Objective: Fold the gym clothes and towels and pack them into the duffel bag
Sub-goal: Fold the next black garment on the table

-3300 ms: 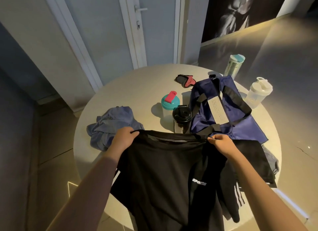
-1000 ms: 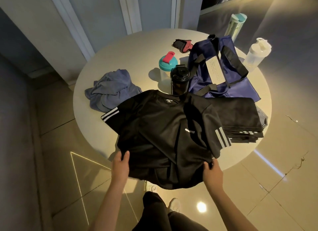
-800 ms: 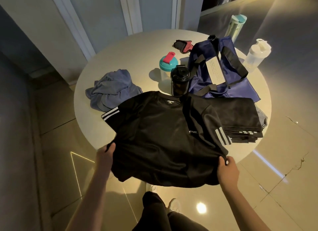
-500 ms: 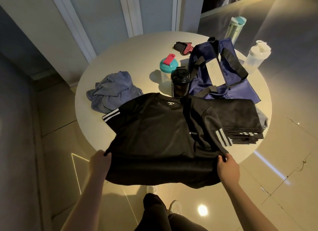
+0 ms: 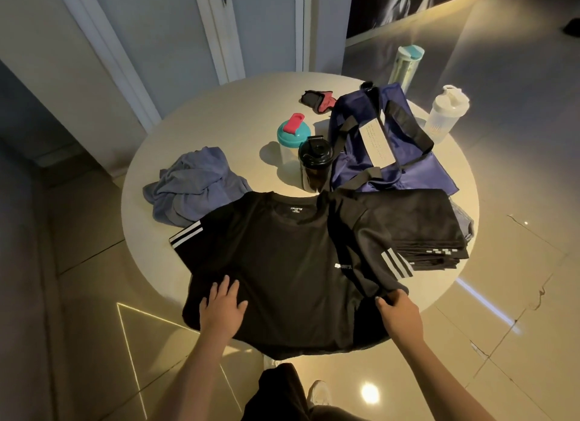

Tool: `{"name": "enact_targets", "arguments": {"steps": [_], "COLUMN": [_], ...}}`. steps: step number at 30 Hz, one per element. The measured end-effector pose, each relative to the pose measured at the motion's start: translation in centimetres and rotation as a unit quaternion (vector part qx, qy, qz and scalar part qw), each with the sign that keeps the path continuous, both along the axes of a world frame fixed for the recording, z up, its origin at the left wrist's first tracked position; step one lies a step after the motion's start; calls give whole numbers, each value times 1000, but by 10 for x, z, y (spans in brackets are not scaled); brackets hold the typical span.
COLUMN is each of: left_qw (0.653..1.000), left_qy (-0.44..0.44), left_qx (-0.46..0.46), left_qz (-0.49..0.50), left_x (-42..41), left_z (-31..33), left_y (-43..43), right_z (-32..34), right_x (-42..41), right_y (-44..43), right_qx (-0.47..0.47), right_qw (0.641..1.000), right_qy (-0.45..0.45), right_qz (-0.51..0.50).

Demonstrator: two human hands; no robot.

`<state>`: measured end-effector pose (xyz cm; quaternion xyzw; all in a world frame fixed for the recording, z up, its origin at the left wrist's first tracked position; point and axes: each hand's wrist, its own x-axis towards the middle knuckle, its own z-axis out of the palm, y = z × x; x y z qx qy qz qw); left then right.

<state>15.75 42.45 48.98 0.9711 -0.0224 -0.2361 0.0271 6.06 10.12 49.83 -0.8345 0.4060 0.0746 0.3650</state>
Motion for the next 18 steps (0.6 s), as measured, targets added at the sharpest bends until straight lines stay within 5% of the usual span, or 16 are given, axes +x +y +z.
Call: {"name": "enact_targets", "arguments": {"steps": [12,18], "left_qw": [984,979], "left_qy": [-75,-86], "left_qx": [84,70], "left_qz": [-141,-169], "left_x": [40,72], "left_z": [5,7], "left_y": [-33,-44], "right_z": [25,30], "right_x": [68,97], "right_y": [-3,-9], "right_qx": [-128,-141], "right_qw": [984,987], "right_qy": [-120,-56], "right_qz": [-36,-46]}}
